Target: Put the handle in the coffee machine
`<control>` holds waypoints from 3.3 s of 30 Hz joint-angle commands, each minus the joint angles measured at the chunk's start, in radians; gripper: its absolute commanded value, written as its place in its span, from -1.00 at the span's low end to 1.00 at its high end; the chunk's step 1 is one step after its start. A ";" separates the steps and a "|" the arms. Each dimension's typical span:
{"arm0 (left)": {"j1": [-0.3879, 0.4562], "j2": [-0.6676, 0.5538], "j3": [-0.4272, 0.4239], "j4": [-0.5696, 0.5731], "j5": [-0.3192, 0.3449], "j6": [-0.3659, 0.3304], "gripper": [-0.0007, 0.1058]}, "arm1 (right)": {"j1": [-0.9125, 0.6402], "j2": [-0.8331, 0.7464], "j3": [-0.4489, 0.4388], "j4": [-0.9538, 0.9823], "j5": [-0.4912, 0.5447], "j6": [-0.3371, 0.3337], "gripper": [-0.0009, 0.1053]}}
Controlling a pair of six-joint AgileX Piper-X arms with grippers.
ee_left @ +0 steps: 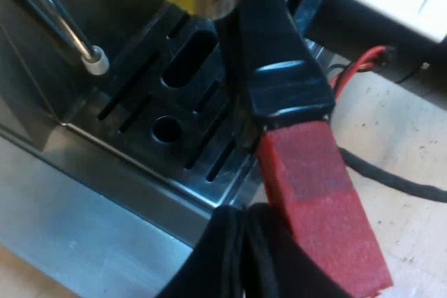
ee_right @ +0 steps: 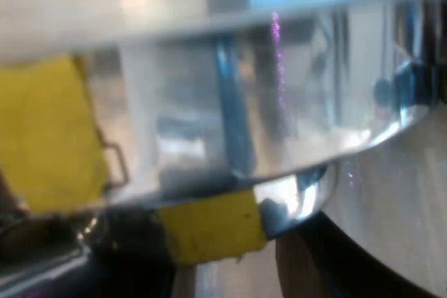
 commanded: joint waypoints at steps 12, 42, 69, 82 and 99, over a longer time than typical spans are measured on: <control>-0.149 -0.014 -0.007 0.113 0.024 -0.010 -0.98 | -0.003 -0.021 -0.018 -0.073 -0.002 -0.022 -0.39; -0.160 -0.063 0.081 -0.037 0.003 -0.152 -0.98 | 0.047 -0.109 -0.001 0.539 -0.221 0.219 -0.39; -0.235 -0.108 0.103 -0.116 -0.135 -0.390 -0.98 | 0.106 -0.786 0.321 1.225 -0.584 0.305 -0.24; -0.321 -0.258 0.257 -0.228 -0.247 -0.630 -0.98 | 0.106 -1.054 0.321 1.450 -0.626 0.276 0.31; -0.504 -0.273 0.259 -0.296 -0.442 -0.911 -0.98 | 0.106 -1.134 0.321 1.513 -0.637 0.301 0.31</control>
